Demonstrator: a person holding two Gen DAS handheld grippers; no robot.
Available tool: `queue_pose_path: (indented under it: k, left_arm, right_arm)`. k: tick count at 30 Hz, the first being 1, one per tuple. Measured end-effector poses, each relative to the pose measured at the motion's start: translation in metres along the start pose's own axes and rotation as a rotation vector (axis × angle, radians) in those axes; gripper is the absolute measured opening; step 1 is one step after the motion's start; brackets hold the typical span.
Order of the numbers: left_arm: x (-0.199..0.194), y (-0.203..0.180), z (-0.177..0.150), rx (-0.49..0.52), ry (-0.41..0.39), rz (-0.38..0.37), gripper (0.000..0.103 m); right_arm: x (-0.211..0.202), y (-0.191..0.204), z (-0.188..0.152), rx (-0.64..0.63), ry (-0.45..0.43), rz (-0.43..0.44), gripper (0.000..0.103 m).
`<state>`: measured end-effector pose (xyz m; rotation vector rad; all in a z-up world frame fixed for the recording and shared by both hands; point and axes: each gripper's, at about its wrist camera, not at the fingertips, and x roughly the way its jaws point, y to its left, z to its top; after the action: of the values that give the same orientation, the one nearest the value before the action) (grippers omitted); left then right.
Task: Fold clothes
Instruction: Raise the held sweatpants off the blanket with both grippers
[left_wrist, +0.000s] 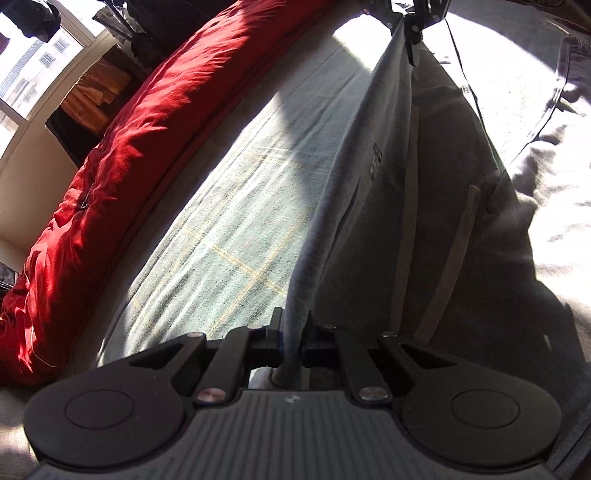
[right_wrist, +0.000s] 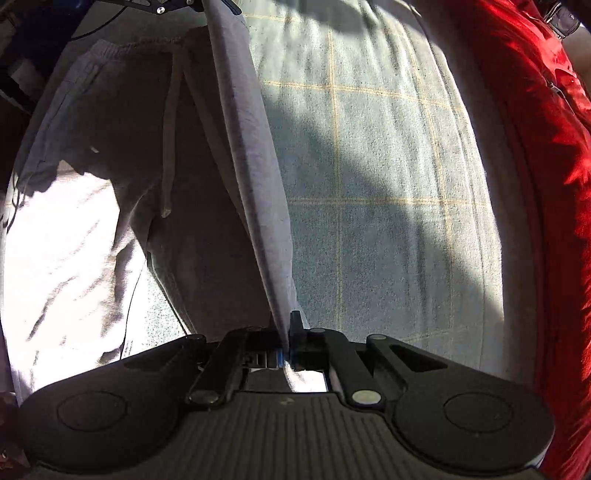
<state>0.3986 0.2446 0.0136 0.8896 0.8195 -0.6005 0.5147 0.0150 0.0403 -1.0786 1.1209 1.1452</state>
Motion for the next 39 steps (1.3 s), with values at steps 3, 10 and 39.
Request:
queue_pose_path:
  k: [3, 10, 39]
  left_arm:
    - [-0.009, -0.008, 0.001, 0.033, 0.013, -0.026, 0.006]
    - [-0.03, -0.023, 0.005, 0.113, 0.029, -0.045, 0.006]
    - [-0.058, -0.139, -0.051, 0.38, 0.175, -0.236, 0.006]
  right_arm:
    - [-0.01, 0.013, -0.005, 0.02, -0.012, 0.025, 0.003]
    - [-0.027, 0.047, -0.016, 0.061, -0.026, 0.072, 0.003]
    - [0.013, 0.188, -0.013, 0.047, -0.002, 0.518, 0.004]
